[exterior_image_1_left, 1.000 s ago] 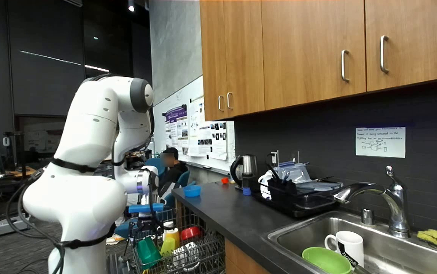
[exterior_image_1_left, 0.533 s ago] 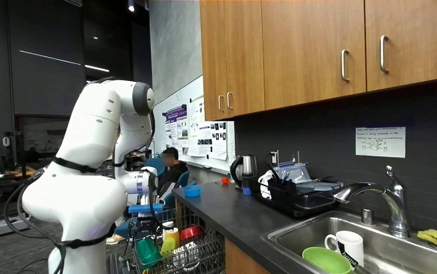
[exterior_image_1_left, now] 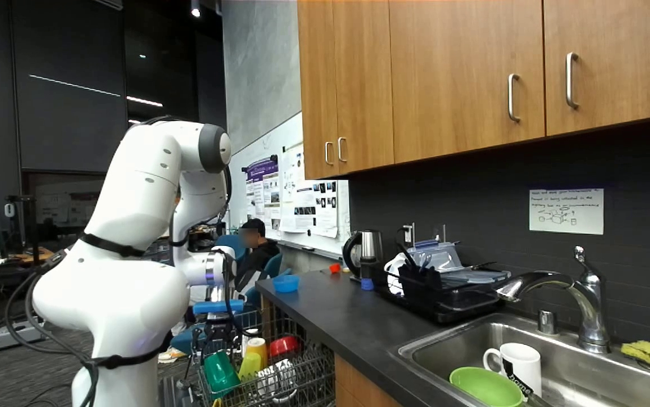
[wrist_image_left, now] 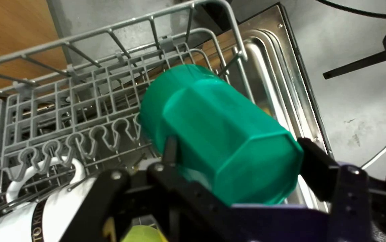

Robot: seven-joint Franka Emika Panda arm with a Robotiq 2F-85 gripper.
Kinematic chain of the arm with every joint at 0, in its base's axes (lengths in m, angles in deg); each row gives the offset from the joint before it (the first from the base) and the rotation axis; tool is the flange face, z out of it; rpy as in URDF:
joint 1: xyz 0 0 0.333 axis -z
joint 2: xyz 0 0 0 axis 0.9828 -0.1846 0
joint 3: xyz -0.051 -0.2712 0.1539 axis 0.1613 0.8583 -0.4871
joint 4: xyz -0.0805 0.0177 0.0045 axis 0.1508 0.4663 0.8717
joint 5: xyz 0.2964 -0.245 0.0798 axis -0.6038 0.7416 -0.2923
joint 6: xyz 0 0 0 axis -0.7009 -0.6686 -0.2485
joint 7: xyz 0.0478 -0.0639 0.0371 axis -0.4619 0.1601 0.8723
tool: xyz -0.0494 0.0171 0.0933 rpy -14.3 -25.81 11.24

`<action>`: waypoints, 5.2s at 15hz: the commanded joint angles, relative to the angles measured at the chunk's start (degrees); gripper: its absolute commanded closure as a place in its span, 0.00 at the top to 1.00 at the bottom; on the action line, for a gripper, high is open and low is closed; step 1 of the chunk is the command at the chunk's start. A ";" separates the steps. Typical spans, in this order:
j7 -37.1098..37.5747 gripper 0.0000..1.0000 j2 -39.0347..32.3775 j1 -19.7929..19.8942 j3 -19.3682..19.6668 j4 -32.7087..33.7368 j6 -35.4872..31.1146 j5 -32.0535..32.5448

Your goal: Lift the green cup in the dish washing rack and place it on the far right of the dish washing rack

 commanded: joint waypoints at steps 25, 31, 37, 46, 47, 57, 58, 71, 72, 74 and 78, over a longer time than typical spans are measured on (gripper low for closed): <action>-2.71 1.00 10.42 2.58 -0.96 -5.08 4.30 -8.33; -4.91 1.00 6.91 1.87 -1.46 -2.66 4.94 -7.44; -4.79 1.00 3.47 0.71 -1.94 0.21 5.51 -5.18; -2.81 1.00 -1.71 -1.03 -0.69 4.63 6.95 4.22; -2.78 1.00 -2.34 -1.20 -0.64 4.95 7.03 4.59; -1.52 0.75 -6.35 -2.75 0.62 7.85 7.65 8.13; -1.31 0.73 -6.43 -2.81 0.75 7.92 7.67 8.29; -1.07 0.49 -3.28 -1.33 0.36 7.06 8.96 6.52; -1.39 0.49 -2.90 -1.09 0.13 6.86 9.04 5.97; -1.78 0.49 -2.01 -0.79 -0.22 6.57 9.52 5.07; -3.24 0.49 0.11 0.16 -1.00 5.79 10.91 2.15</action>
